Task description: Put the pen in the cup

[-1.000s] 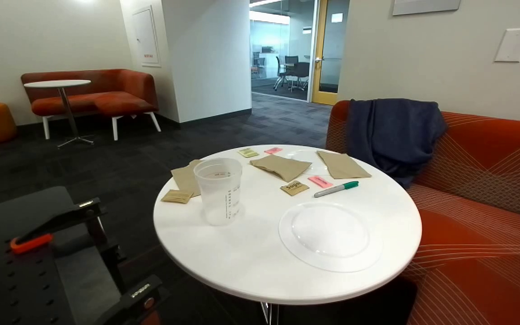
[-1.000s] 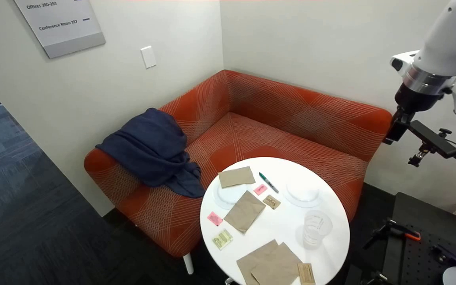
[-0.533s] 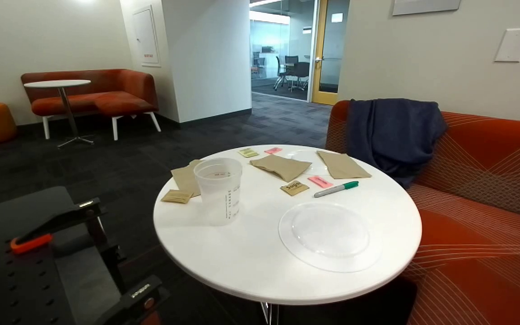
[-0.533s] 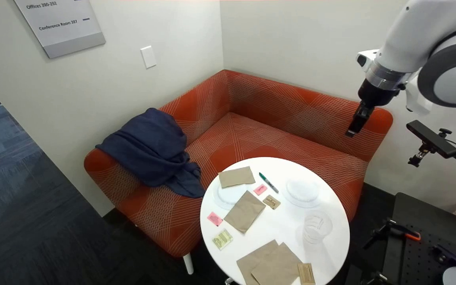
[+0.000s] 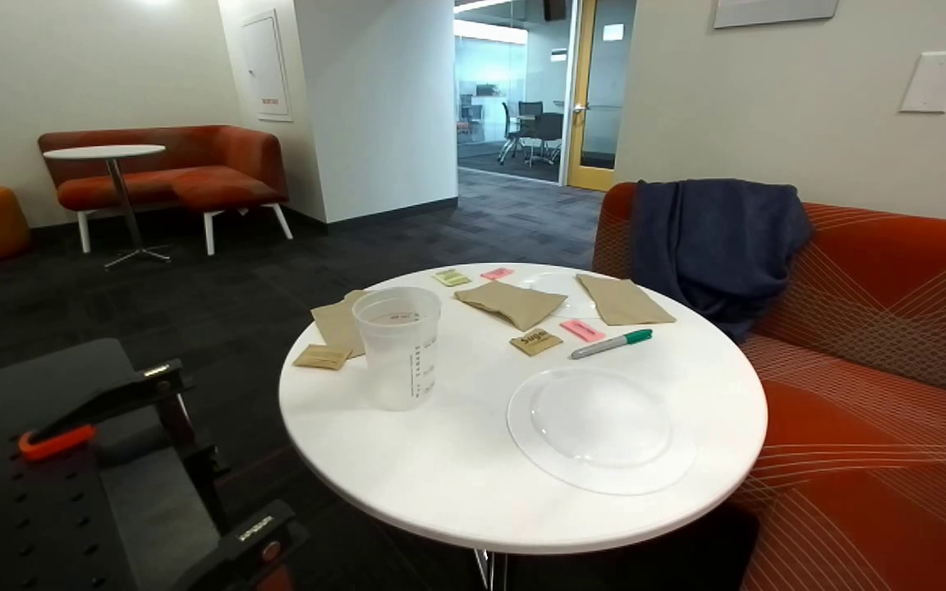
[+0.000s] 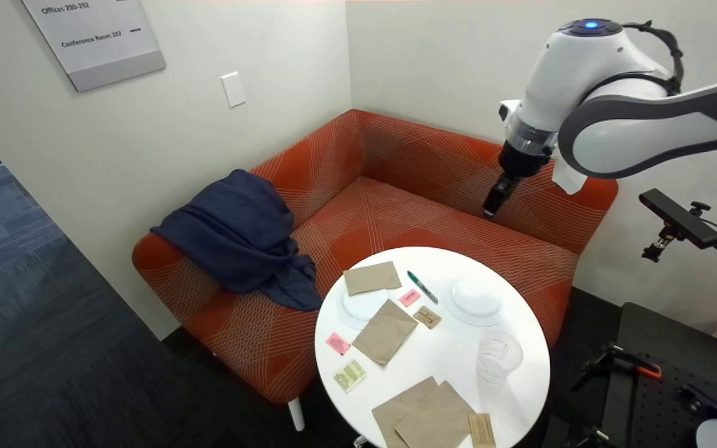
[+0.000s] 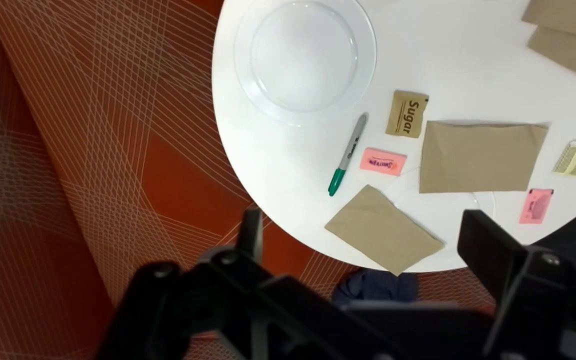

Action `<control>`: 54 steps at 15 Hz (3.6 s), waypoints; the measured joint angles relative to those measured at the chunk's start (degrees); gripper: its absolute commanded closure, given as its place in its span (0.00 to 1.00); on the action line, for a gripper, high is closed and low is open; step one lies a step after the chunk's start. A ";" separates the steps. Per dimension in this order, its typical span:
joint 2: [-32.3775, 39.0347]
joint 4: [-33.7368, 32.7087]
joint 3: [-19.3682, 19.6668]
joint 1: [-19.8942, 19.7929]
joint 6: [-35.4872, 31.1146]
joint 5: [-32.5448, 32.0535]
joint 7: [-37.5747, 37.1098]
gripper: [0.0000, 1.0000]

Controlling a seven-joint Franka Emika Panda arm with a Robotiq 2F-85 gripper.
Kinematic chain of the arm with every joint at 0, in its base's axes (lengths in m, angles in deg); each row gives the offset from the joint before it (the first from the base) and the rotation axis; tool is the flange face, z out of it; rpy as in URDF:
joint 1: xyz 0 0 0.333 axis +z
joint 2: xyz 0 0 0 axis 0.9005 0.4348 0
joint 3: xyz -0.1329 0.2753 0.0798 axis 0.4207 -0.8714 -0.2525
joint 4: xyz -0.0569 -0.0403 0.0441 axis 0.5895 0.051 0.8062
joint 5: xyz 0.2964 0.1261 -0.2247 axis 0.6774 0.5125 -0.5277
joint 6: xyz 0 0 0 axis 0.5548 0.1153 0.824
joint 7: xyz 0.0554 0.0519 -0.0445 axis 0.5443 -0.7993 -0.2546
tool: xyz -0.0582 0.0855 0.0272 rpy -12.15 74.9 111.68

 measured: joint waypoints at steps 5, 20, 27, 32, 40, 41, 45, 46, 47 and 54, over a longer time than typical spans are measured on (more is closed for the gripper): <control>11.25 -7.64 -0.30 0.38 -1.56 2.20 -4.14 0.00; 34.18 -22.95 -0.72 0.98 -6.33 8.53 -5.00 0.00; 40.39 -26.42 -0.77 0.98 -7.37 8.57 -5.00 0.00; 44.42 -28.51 -0.77 0.96 -7.66 8.58 -5.00 0.00; 49.31 -31.21 -0.77 0.92 -7.46 8.66 -5.00 0.00; 49.45 -31.32 -0.77 0.92 -7.46 8.66 -5.00 0.00; 49.48 -31.52 -0.77 0.92 -7.41 8.66 -5.00 0.00; 49.50 -31.51 -0.77 0.92 -7.41 8.66 -4.92 0.00; 49.57 -31.49 -0.77 0.91 -7.42 8.66 -4.90 0.00; 50.95 -31.49 -0.76 0.81 -8.27 8.66 -4.90 0.00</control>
